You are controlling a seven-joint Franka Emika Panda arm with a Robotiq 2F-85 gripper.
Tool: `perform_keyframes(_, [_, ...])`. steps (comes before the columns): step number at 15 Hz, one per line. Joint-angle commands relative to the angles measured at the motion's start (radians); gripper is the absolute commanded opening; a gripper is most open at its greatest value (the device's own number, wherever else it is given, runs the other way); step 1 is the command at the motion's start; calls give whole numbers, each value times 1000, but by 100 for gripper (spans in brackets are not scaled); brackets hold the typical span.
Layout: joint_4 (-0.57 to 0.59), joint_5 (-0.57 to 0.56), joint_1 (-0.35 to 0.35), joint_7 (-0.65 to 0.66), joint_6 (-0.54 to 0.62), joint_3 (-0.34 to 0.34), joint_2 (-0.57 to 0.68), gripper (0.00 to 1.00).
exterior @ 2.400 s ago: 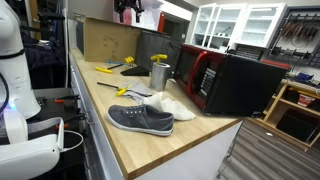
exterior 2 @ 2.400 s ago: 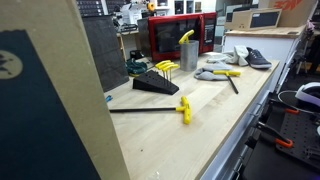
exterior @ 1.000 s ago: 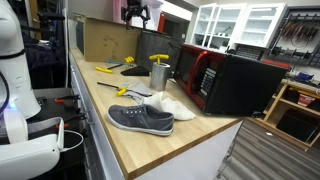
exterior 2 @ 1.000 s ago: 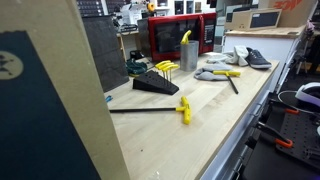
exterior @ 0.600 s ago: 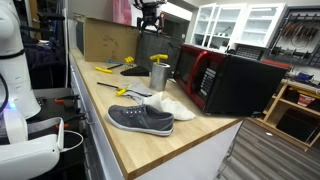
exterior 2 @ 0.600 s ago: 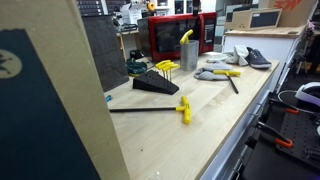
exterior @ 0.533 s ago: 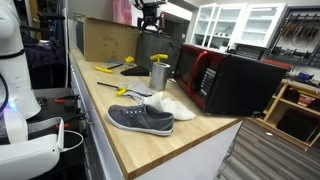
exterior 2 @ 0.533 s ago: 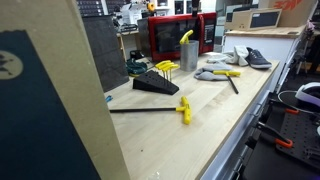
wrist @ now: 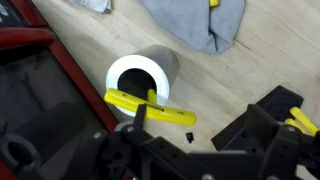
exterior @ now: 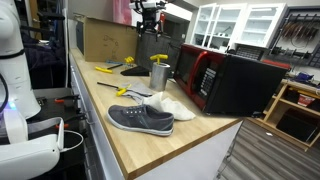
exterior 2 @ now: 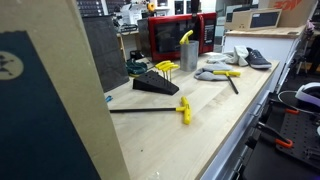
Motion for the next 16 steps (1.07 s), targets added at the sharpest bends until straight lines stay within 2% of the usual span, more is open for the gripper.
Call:
perform_keyframes(1, [66, -27, -18, -62, -32, 17, 69, 100])
perform_keyframes(5, [113, -44, -17, -60, -42, 28, 96, 100])
perform_keyframes(7, [76, -27, -22, -49, -7, 29, 87, 100])
perform_keyframes(16, [99, -26, -23, -49, -14, 34, 84, 100])
